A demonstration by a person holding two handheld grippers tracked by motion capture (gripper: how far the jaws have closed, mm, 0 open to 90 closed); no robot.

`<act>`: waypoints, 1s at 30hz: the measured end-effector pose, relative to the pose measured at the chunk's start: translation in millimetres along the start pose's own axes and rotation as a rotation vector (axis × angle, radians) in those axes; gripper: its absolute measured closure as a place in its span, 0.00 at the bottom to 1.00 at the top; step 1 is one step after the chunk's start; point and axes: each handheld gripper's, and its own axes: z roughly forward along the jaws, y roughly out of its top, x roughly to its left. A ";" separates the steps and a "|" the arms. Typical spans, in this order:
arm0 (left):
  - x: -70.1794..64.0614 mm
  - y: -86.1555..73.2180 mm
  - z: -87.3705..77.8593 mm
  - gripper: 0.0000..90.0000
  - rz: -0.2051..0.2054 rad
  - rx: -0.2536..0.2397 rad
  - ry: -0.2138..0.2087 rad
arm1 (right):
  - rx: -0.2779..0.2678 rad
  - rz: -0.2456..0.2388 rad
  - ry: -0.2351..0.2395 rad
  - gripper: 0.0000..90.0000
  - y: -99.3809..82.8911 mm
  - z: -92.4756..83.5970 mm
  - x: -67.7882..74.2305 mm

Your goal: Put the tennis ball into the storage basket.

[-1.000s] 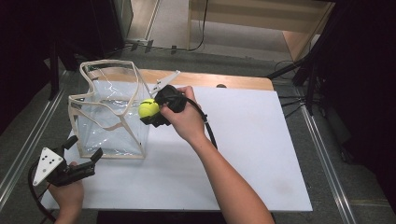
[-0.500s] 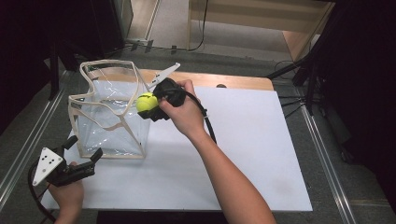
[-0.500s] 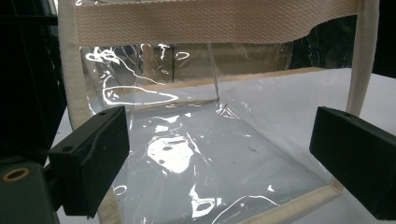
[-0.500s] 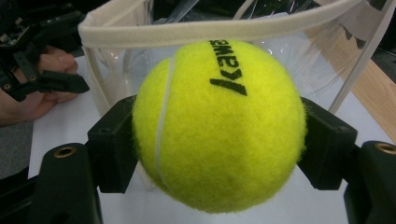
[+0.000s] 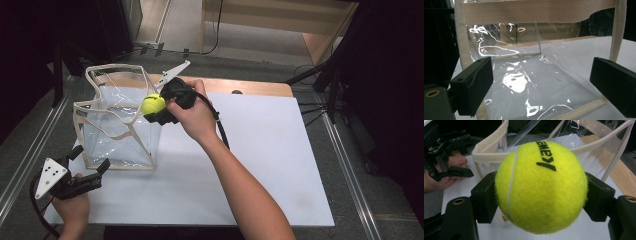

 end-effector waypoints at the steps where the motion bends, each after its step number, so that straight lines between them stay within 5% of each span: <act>1: 0.0 0.0 0.0 0.06 0.000 0.000 0.000 | 0.000 0.000 0.000 0.27 0.0 0.0 0.0; 30: 0.3 0.1 -0.3 0.06 -0.001 0.000 0.001 | -0.044 -0.032 0.011 0.27 48.4 4.2 -1.6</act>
